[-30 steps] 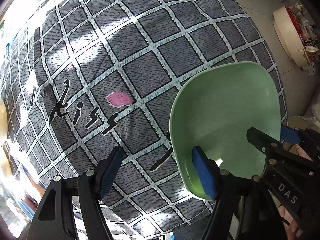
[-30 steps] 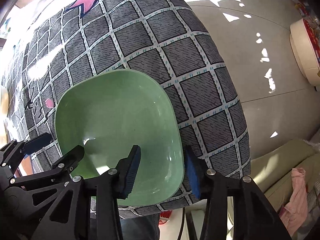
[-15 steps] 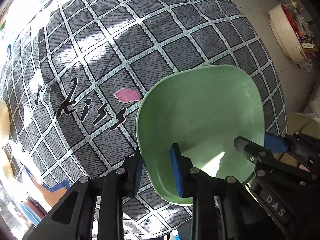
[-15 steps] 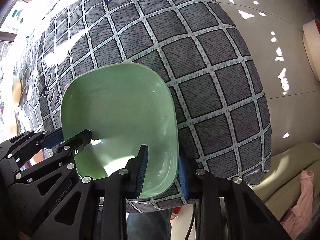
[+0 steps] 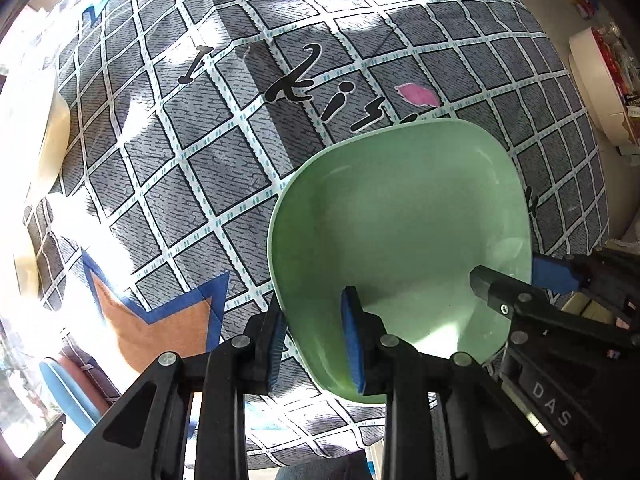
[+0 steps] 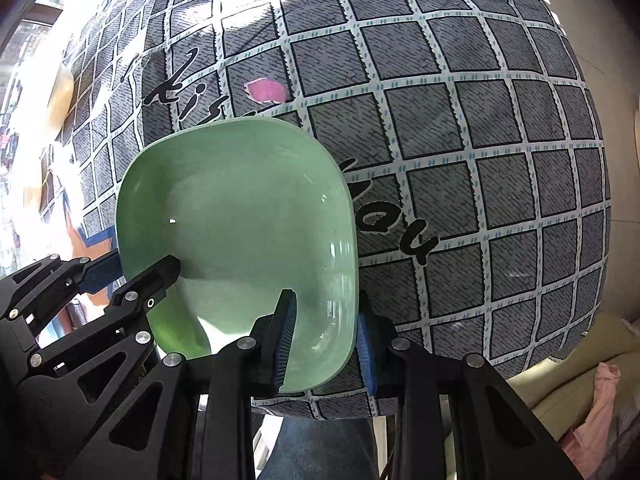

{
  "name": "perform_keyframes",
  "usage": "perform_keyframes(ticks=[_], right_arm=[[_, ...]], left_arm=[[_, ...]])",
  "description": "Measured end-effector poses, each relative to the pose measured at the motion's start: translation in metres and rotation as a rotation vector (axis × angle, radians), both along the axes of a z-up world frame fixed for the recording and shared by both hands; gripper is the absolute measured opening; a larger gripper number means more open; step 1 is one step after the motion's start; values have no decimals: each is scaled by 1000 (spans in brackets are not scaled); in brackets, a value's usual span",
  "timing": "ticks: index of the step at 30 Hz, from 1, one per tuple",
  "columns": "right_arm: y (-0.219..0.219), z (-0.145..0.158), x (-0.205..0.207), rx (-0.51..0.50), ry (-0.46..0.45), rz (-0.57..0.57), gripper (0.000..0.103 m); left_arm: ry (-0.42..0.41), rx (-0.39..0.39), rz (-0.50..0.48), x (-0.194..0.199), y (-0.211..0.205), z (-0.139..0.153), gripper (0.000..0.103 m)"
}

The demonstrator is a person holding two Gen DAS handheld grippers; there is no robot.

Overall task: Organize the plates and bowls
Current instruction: 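Lift the pale-green plate with both grippers and carry it toward the stacked plates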

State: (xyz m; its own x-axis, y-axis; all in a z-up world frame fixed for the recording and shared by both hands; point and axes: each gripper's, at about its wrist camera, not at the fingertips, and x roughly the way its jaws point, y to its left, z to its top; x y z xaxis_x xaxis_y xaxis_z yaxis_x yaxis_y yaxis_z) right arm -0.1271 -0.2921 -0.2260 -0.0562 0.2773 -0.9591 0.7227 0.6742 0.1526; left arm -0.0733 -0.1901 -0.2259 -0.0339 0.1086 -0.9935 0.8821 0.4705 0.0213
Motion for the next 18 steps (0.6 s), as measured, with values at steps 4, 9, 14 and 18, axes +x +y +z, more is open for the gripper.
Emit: perform_keyframes(ticks=[4, 9, 14, 18], right_arm=[[29, 2, 25, -1, -1, 59, 32], [68, 7, 56, 6, -11, 120, 32], [107, 9, 86, 18, -21, 183, 32], [144, 9, 100, 33, -21, 206, 32]], left_arm=[[-3, 11, 52, 1, 16, 0, 29], [-11, 27, 115, 5, 39, -2, 29], [-28, 48, 161, 15, 67, -4, 30], [-42, 58, 170, 24, 82, -6, 30]])
